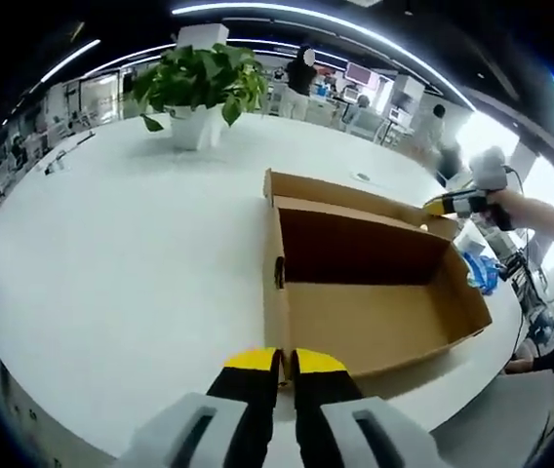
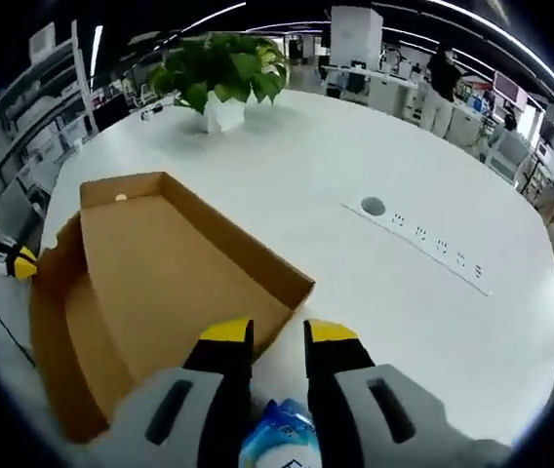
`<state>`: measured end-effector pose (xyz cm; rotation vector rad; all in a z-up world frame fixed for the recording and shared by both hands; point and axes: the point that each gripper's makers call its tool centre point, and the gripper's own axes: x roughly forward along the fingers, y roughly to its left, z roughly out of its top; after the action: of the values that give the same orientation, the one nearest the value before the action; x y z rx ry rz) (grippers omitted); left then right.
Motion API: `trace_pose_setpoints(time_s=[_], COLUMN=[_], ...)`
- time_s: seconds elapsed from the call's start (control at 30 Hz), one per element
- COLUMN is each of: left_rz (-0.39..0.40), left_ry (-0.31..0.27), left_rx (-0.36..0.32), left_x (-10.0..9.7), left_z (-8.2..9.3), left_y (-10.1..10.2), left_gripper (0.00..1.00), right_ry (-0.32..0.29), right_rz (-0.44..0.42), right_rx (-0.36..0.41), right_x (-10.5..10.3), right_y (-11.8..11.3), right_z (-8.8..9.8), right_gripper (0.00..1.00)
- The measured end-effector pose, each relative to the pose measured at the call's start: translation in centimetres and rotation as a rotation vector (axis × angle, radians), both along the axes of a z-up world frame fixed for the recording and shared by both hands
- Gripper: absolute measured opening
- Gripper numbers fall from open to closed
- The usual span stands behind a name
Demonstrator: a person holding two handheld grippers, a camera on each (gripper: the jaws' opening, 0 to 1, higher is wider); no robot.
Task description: Operate the shoe box by opening the lid, removing the specified soft item, and placing it in the target area until the item is outside and the box remains undamaged.
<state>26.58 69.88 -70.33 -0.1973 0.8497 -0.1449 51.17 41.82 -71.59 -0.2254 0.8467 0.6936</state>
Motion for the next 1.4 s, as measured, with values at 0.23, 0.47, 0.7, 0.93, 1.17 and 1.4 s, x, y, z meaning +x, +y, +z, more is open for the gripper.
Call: trace_pose_setpoints(time_s=[0.23,0.47,0.7,0.93,1.17,1.4], left_rz=[0.001,0.004,0.006,-0.001,0.015,0.035], left_ry=[0.003,0.006,0.012,0.011,0.005,0.000], left_rx=[-0.006,-0.013,-0.035,-0.031,-0.051,-0.078], left_x=[0.1,0.1,0.1,0.1,-0.1,-0.2], left_z=[0.0,-0.1,-0.1,-0.1,0.0,0.0], left_y=[0.0,0.0,-0.1,-0.1,-0.1,-0.1], left_gripper=[0.04,0.04,0.04,0.04,0.04,0.04], right_ry=[0.090,0.134,0.139,0.084,0.016,-0.040], right_rz=[-0.118,-0.151,-0.201,-0.176,-0.138,-0.124], right_rx=[0.047,0.061,0.133,0.141,0.130,0.144], right_x=[-0.2,-0.9,-0.9,-1.1,-1.4,-1.8], right_y=[0.4,0.5,0.2,0.2,0.3,0.3], right_z=[-1.2,-1.5,0.8,2.6,4.2,6.1], right_gripper=[0.15,0.08,0.05,0.03,0.02,0.01])
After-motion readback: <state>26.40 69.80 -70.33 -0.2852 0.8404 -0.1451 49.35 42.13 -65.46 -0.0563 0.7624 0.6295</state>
